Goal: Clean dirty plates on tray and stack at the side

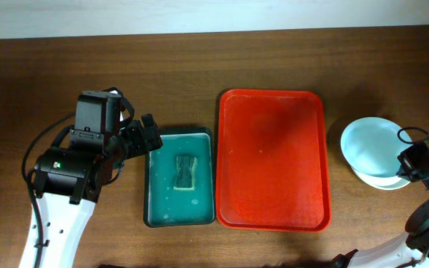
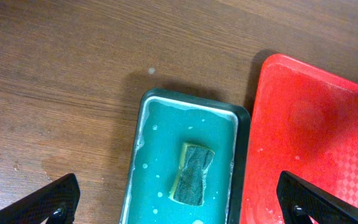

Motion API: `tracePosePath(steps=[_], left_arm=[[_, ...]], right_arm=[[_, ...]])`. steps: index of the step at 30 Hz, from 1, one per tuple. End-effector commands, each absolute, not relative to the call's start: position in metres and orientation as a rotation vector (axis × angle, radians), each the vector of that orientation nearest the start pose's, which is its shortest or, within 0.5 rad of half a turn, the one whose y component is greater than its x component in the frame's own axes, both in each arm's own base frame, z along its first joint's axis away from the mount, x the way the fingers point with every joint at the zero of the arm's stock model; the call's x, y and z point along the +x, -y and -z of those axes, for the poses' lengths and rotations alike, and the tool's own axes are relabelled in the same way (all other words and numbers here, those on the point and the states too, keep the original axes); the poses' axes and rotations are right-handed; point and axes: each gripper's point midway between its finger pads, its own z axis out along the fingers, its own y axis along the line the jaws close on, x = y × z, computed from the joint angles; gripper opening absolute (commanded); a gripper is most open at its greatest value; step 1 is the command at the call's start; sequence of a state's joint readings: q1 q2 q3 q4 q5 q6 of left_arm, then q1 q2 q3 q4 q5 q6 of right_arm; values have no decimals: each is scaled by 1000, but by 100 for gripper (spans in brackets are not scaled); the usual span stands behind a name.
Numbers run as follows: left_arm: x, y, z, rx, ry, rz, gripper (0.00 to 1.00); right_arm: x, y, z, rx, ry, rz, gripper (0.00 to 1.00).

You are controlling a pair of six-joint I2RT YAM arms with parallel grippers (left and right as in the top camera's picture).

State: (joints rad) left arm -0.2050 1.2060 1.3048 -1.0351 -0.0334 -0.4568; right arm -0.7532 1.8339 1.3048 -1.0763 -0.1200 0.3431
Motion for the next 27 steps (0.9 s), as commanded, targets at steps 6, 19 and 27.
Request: tracePosePath(steps=[6, 19, 27], left_arm=[[305, 56, -254, -331, -2478, 236, 99], [305, 56, -254, -333, -2478, 235, 99], [305, 56, -254, -333, -2478, 235, 99]], right_arm=[[214, 210, -40, 1841, -2677, -14, 4], [265, 5, -260, 373, -2453, -445, 57], [234, -117, -263, -265, -2508, -570, 98]])
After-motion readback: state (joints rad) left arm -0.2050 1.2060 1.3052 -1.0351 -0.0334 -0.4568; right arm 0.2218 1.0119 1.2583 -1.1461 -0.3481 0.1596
